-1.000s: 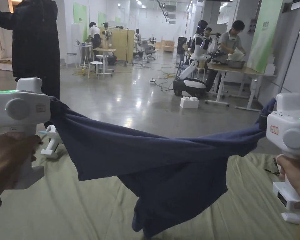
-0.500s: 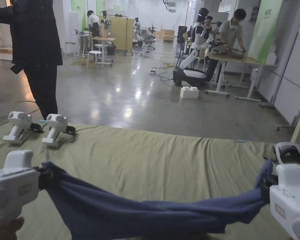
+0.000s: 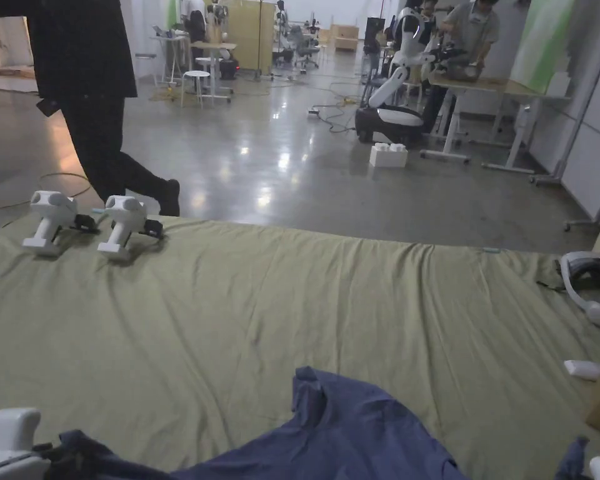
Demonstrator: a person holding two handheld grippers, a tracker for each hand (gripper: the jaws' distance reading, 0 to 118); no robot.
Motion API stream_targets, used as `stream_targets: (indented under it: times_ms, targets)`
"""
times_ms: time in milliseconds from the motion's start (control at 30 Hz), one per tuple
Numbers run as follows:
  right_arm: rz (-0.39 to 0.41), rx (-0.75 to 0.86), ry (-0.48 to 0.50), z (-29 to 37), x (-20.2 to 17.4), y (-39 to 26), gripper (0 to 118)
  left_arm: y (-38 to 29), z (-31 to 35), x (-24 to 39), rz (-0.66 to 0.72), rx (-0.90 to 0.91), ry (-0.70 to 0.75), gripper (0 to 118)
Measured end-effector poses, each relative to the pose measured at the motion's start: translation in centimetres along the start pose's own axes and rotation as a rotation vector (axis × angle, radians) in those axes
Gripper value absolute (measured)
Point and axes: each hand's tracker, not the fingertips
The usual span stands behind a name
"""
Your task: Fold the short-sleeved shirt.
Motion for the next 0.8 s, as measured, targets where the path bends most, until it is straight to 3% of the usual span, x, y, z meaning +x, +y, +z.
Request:
stream_targets:
  times_ms: [167,367,400,433,500,533,667,800]
  targets:
    - [0.009,-0.128,0.019,-2.6,-1.2,-4.4,13,-3.3,-3.3,-0.4,-0.007,-0.176,0.023,12]
    - [0.025,-0.149,0.005,-4.1,-1.7,-6.2,15,-4.3,-5.4,-1.2,0.009,-0.214,0.067,13]
    - [0.023,-0.142,0.004,-4.0,-1.7,-6.1,17,-3.9,-5.4,-1.1,0.023,-0.208,0.071,18]
    - [0.02,-0.128,0.004,-3.7,-1.6,-5.8,25,-3.7,-5.4,-1.1,0.034,-0.201,0.089,27]
    - [0.02,-0.08,0.013,-2.9,-1.6,-4.8,61,-3.0,-5.0,-1.2,0.042,-0.174,0.136,59]
    - [0.021,-0.049,0.018,-2.3,-1.7,-4.2,65,-2.6,-4.8,-1.3,0.047,-0.152,0.142,70]
    - [0.037,0.08,0.005,0.1,-2.4,-1.3,76,-0.6,-3.5,-1.0,0.087,-0.074,0.14,73]
    - [0.009,0.211,0.038,1.9,-3.9,1.3,77,1.3,-2.5,0.5,0.084,0.04,0.083,73]
